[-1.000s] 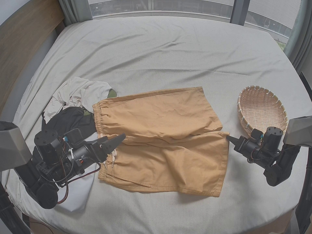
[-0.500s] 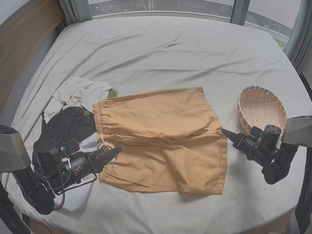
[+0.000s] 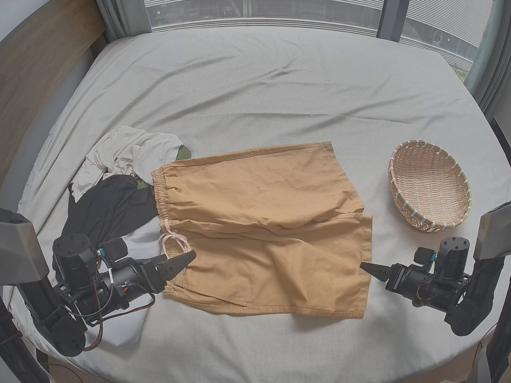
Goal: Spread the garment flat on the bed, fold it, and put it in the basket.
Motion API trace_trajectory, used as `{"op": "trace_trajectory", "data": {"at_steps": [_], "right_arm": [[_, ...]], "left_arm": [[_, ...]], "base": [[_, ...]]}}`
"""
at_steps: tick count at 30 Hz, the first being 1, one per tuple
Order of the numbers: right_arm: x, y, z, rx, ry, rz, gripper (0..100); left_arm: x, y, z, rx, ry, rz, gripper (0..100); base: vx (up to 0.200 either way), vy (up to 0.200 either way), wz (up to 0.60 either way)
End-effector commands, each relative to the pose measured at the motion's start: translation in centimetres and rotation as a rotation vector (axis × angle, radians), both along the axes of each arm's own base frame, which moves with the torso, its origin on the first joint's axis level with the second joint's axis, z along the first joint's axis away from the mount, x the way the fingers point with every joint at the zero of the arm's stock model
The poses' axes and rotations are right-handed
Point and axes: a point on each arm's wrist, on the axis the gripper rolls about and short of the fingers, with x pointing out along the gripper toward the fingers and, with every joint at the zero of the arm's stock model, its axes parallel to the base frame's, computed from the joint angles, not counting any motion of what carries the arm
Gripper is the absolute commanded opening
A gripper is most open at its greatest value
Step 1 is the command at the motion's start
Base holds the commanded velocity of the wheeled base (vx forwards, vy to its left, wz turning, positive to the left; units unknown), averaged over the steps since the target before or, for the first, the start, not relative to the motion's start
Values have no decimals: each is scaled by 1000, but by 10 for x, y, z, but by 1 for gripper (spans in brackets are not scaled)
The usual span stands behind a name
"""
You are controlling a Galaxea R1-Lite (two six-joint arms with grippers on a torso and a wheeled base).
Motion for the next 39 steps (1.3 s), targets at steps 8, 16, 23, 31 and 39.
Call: {"op": "trace_trajectory", "data": {"at_steps": [8, 16, 23, 31, 39], "right_arm": [[-13, 10, -40, -50, 189, 56, 100], [-19, 26, -44, -63, 205, 123, 100], [-18, 27, -48, -66, 215, 126, 100], [-15, 29, -53, -67, 218, 126, 0], [-17, 24, -48, -64, 214, 111, 0]], "left_arm": [[-3, 2, -2, 5, 13, 5, 100], [-3, 2, -2, 6, 16, 6, 100], [-2, 2, -2, 5, 13, 8, 100], [-2, 3, -2, 5, 13, 11, 100], [0, 9, -8, 13, 41, 37, 100]], "base": [[0, 0, 0], [0, 0, 0], [0, 0, 0], [0, 0, 0], [0, 0, 0]]}}
